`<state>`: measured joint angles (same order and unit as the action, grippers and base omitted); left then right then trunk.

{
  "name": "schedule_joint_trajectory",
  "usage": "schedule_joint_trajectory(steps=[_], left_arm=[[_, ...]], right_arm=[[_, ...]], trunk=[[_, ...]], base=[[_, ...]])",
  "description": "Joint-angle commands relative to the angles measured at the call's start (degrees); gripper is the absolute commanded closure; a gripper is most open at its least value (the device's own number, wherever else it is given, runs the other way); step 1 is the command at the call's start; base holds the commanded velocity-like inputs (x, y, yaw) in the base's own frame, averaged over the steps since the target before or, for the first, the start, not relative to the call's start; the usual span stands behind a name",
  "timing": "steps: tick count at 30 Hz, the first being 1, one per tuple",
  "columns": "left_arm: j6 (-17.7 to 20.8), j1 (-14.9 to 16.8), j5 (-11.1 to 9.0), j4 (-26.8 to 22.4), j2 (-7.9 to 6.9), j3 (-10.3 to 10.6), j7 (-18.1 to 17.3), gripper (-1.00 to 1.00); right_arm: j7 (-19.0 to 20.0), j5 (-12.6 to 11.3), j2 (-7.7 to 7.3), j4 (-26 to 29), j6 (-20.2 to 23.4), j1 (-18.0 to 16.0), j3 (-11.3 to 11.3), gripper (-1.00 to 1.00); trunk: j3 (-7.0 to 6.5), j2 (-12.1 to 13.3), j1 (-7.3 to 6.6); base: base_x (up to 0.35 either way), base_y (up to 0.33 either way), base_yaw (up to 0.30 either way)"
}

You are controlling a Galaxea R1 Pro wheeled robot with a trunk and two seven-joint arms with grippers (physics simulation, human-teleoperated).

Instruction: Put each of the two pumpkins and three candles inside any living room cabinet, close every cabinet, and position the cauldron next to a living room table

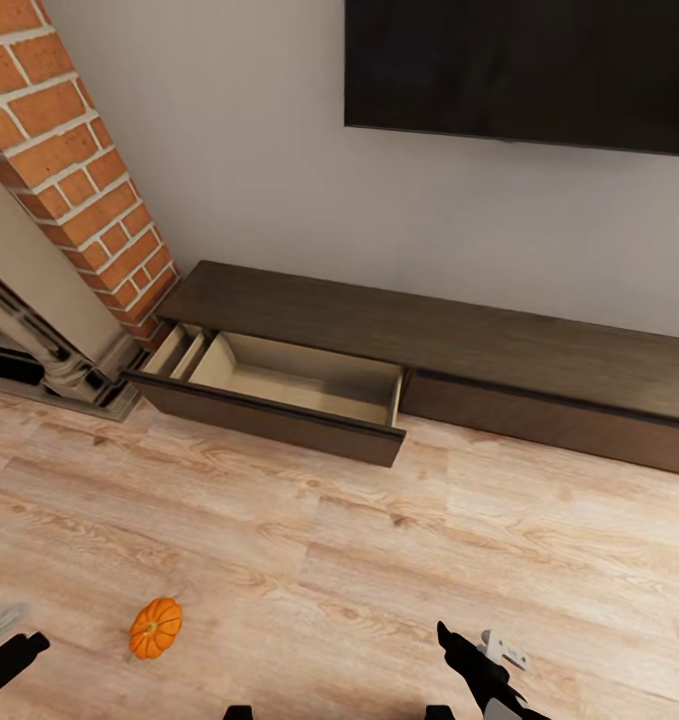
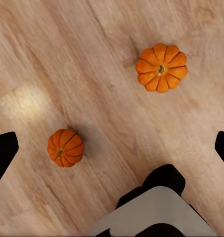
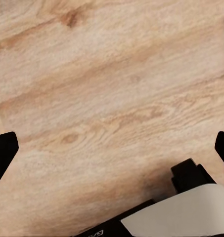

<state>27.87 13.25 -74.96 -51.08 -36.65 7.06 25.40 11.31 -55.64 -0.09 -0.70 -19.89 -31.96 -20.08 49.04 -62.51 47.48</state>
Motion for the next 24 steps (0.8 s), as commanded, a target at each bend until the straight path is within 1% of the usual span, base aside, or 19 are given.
schedule_joint_trajectory(steps=[1,4,6,13,15,18,20,24], left_arm=[[-0.12,0.02,-0.23,-0.05,0.32,0.21,0.51,-1.0],[-0.19,0.02,1.06,0.0,0.99,0.22,0.53,-1.0],[-0.22,0.02,1.46,0.01,1.22,0.23,0.53,-1.0],[-0.82,0.02,1.82,0.02,1.53,0.23,0.53,-1.0],[-0.94,0.02,1.95,0.02,1.98,0.26,0.53,-1.0],[-1.03,0.02,2.99,0.02,3.0,0.25,0.53,-1.0],[-1.05,0.02,3.59,-0.01,3.25,0.24,0.53,-1.0],[-1.06,0.02,3.92,0.0,3.38,0.17,0.53,-1.0]], right_arm=[[0.38,-0.63,0.0,-0.09,-0.27,-0.03,-0.31,-1.0],[0.38,-0.65,0.0,-0.09,-0.5,-0.03,-0.31,-1.0],[0.38,-0.63,0.0,-0.09,-0.75,-0.03,-0.31,-1.0],[0.38,-0.65,0.0,-0.16,-1.31,-0.03,-0.31,-1.0],[0.38,-0.64,0.0,-0.15,-1.34,-0.03,-0.31,-1.0],[0.38,-0.62,0.0,-0.17,-1.37,-0.03,-0.31,-1.0],[0.38,-0.65,0.0,-0.18,-1.37,-0.03,-0.31,-1.0],[0.38,-0.67,0.0,-0.18,-1.38,-0.03,-0.31,-1.0]], trunk=[[-0.05,-0.03,0.0],[-0.32,-0.03,0.0],[-0.49,-0.03,0.0],[-1.11,-0.03,0.0],[-1.28,-0.03,0.0],[-1.55,-0.03,0.0],[-1.72,-0.03,0.0],[-2.08,-0.03,0.0]], base=[[0.0,0.0,-0.088],[0.0,0.0,-0.086],[0.0,0.0,-0.083],[0.0,0.0,-0.08],[0.0,0.0,-0.078],[0.0,0.0,-0.076],[0.0,0.0,-0.073],[0.0,0.0,-0.063]])
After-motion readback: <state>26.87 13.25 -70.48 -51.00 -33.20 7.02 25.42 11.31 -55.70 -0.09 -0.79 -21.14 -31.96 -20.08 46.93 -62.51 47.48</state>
